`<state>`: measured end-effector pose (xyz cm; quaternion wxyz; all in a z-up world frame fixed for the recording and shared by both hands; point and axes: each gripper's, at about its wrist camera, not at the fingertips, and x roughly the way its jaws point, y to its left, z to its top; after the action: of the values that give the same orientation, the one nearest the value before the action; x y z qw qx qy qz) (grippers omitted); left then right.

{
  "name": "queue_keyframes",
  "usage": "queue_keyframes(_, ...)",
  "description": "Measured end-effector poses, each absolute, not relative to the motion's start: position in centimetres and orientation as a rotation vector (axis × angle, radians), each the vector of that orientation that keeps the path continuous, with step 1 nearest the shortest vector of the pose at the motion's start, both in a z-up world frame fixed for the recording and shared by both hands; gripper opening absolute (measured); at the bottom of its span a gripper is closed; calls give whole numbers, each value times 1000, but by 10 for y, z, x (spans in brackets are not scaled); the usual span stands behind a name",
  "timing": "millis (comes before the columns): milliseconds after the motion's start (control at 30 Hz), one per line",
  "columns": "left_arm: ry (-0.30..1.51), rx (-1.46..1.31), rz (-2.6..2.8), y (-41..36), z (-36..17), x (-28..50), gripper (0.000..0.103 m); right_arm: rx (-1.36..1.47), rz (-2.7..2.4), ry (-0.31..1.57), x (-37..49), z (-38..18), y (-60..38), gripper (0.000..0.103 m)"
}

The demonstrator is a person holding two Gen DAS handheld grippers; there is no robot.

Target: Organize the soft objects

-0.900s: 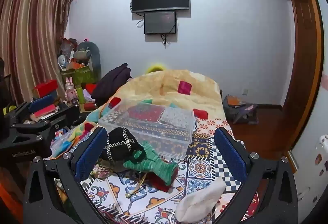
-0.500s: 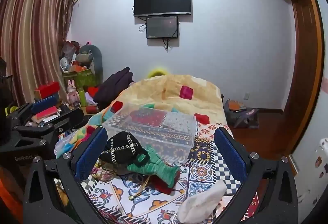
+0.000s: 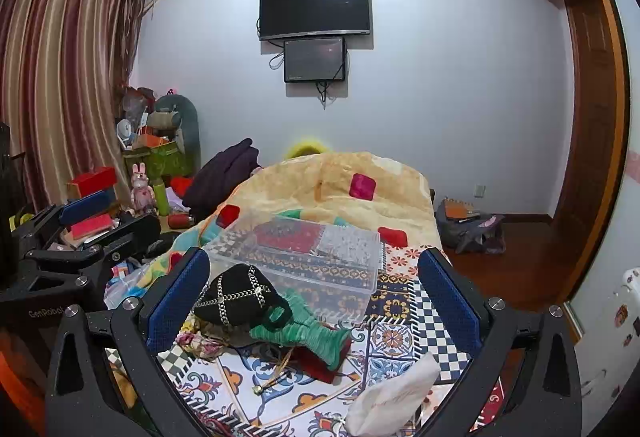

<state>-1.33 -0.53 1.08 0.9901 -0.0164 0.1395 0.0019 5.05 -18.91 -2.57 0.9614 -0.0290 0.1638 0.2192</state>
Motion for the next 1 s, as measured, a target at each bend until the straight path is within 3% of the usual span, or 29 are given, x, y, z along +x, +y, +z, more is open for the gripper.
queue_keyframes(1000, 264, -29, -2, -6, 15, -19, 103, -41, 449, 300, 45, -26, -191, 103)
